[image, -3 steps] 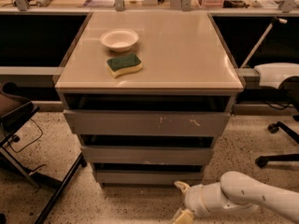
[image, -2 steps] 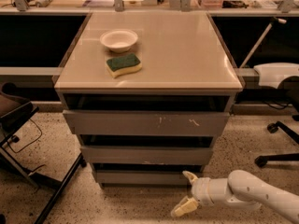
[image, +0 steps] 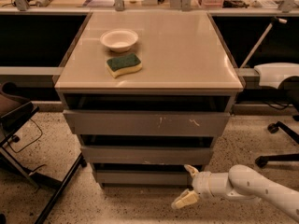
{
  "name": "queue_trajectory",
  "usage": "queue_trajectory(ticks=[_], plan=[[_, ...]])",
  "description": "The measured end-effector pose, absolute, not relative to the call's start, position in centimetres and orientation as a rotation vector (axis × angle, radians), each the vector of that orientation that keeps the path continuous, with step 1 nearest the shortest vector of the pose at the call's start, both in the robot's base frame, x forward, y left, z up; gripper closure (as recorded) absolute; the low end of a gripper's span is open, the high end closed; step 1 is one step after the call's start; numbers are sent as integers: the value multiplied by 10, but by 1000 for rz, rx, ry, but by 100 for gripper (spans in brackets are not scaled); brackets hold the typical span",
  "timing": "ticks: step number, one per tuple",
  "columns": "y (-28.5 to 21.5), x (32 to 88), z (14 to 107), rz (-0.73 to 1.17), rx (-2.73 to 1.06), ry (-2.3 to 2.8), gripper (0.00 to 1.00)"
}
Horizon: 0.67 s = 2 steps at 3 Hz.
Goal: Open bottom drawer
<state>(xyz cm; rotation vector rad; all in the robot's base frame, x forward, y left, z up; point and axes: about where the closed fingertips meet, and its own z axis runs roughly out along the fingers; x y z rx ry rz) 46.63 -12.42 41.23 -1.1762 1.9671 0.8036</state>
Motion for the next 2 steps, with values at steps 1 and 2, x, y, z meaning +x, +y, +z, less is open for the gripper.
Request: queue_trajectory(ticks=[1, 2], plan=[[-120, 480, 388, 726, -1170, 1970, 0], [-122, 512, 342, 587, -1091, 2009, 0]])
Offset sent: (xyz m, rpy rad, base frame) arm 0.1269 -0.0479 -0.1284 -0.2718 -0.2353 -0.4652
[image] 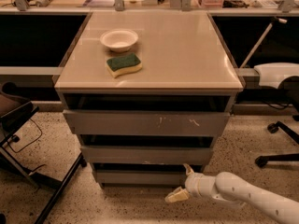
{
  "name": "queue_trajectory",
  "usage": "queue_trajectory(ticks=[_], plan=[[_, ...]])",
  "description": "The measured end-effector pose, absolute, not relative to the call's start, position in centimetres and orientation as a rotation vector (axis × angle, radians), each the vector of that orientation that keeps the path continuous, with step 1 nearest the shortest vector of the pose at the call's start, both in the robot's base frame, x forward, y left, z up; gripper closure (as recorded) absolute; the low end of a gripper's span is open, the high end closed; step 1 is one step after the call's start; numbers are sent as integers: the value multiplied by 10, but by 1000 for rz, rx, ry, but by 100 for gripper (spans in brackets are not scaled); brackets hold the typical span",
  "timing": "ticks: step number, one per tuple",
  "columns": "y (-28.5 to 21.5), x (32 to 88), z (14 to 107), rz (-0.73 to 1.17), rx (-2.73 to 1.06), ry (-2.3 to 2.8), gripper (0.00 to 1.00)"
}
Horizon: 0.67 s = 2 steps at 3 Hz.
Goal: Open bottom drawer
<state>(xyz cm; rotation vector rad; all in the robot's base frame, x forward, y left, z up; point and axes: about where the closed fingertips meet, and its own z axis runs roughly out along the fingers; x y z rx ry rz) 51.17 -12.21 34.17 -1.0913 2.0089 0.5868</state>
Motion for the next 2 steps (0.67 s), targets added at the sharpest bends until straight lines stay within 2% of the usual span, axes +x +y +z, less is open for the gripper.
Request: queue_trajectory(ticks=[1, 2], plan=[[-134, 527, 335, 500, -1045, 2029, 0], [-133, 527, 335, 500, -1045, 2029, 0]])
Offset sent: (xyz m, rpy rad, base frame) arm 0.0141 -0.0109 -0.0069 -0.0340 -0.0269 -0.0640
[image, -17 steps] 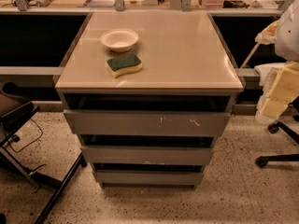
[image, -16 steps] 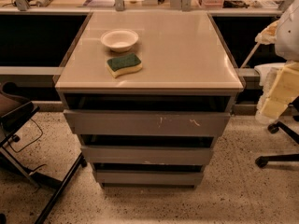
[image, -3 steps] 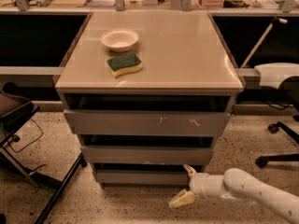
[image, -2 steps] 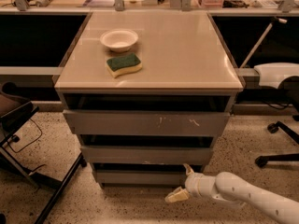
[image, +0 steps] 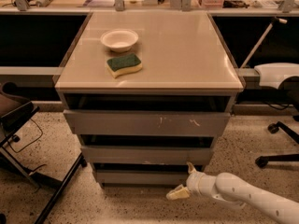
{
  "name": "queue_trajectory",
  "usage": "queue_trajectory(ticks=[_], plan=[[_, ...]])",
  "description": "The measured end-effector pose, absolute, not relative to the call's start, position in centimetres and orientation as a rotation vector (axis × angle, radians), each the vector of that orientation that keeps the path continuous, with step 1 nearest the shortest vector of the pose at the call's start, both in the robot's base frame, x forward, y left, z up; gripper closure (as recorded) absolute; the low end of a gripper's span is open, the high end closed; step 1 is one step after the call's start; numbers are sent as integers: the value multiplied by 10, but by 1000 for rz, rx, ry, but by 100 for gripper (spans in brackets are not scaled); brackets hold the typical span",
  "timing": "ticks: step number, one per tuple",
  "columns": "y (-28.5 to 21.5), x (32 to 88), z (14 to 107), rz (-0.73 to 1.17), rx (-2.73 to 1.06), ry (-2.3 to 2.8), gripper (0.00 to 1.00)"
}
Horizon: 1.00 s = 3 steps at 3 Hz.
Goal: Open bottom drawer
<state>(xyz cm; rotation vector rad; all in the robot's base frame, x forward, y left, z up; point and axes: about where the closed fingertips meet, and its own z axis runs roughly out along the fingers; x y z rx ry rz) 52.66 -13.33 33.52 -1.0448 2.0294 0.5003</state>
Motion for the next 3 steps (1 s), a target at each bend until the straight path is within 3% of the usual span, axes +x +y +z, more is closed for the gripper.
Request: queue_trajectory(ticks=[2, 3], plan=[[-141, 535, 316, 440, -1042, 2032, 0], [-146, 514, 292, 481, -1037, 2082, 0]])
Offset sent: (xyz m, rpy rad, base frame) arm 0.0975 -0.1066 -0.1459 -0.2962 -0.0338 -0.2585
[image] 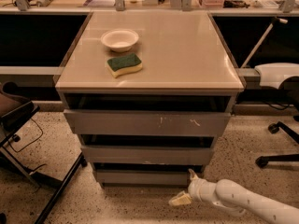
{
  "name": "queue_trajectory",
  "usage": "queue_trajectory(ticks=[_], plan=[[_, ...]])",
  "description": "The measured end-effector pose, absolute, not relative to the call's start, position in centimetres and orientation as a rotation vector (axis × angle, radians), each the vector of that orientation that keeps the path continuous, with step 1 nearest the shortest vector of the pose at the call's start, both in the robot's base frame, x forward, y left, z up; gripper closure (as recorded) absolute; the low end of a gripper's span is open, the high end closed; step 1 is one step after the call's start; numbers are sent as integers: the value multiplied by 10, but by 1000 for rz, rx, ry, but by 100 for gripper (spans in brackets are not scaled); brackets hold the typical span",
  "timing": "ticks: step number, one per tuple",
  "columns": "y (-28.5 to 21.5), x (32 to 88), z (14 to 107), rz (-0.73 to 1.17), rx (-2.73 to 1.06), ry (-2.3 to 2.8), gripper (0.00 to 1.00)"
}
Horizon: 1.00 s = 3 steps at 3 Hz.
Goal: Open bottom drawer
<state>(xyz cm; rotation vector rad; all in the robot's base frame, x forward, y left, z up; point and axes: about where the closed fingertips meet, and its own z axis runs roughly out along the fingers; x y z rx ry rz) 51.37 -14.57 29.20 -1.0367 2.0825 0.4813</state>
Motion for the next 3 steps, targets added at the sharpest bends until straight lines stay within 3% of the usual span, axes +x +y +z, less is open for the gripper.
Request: queue_trajectory(ticks=[2, 3], plan=[[-148, 511, 266, 467, -1049, 2130, 0], [-144, 537, 265, 428, -993, 2129, 0]])
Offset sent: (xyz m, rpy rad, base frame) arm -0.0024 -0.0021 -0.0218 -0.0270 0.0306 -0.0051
